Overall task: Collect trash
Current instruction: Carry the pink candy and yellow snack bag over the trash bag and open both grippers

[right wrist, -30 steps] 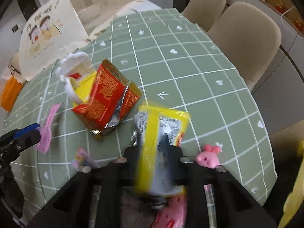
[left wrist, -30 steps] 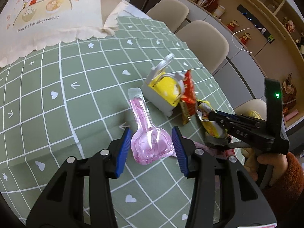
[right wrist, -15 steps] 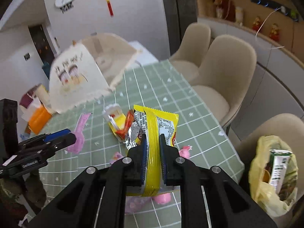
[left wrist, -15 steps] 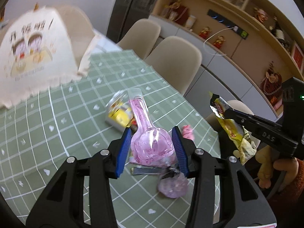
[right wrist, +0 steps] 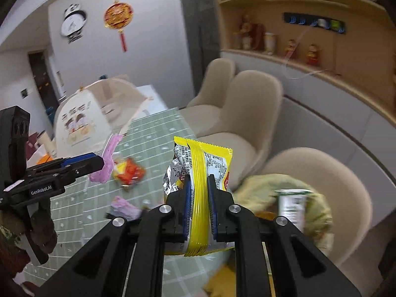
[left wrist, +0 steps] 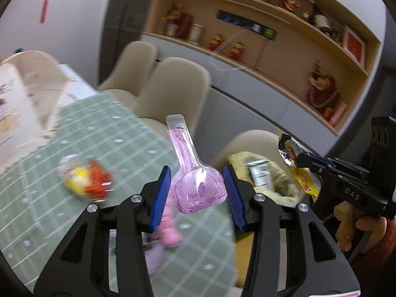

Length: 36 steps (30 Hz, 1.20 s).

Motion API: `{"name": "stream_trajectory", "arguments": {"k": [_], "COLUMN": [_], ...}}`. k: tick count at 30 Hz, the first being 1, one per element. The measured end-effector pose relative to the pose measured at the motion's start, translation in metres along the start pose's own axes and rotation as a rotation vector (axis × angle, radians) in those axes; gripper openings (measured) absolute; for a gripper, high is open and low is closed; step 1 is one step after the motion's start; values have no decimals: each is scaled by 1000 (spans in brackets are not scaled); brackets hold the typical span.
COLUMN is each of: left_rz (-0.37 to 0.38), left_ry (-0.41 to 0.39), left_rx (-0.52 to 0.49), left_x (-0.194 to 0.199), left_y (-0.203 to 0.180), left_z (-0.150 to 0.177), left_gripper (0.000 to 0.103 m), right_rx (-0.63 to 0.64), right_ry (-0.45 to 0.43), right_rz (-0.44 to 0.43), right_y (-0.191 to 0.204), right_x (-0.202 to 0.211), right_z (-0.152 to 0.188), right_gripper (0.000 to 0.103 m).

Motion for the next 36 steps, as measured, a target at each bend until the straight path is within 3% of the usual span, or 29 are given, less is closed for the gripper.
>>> {"name": "stream_trajectory", "arguments": {"k": [8,16,21,24,29,36], "left_rz": [215,210,191,153,75,-31], "left_ry": [118,242,316,322,283,215], "left_rx": [-51,-106,-84,-44,19,97], "left_x": [-92,-188,-228,-233,-210,-156], "left_y": [-121,-184,-182,-169,-136,-90], "left_z": [-7,4,16,20,20,20], "left_gripper": [42,42,48,49,49,49], "right_rx": [-138,-208,-198,-201,-213,-198], "right_ry": [-48,-56,-34,-17,11,76], "right_rz": [165,216,200,183,113,-44], "right_y": [-148,-226,-243,-249,-247,-207], "right_x": [60,70,56,47,15,-51], "right_z": [25,43,47,53,52,52], "right_gripper": [14,14,14,14,14,14]}}
Point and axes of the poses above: each gripper's, at about its wrist camera, not at the fingertips, and x roughly against the way its jaws point, y to its left, z to its underside, the point moved 8 cm from there along -x, roughly the way its jaws point, and after that the axes turned 3 degrees about y, right-handed, at the moved point
